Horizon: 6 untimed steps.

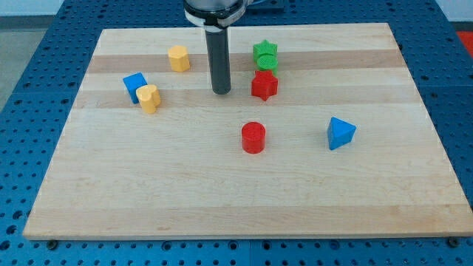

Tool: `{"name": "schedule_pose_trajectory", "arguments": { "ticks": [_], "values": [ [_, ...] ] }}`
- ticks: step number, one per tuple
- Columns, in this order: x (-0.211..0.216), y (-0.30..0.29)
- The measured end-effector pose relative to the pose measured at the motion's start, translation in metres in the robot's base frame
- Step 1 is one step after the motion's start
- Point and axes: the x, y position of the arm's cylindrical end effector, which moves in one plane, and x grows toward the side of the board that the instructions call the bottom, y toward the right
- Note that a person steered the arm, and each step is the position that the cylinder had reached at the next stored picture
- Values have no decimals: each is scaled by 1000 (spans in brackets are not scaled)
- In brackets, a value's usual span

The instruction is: Nudge the red star a bit right

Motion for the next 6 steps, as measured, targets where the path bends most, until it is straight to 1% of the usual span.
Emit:
{"name": "schedule_pose_trajectory", "arguments": {
  "ticks": [6],
  "values": [
    [0, 29]
  ]
}}
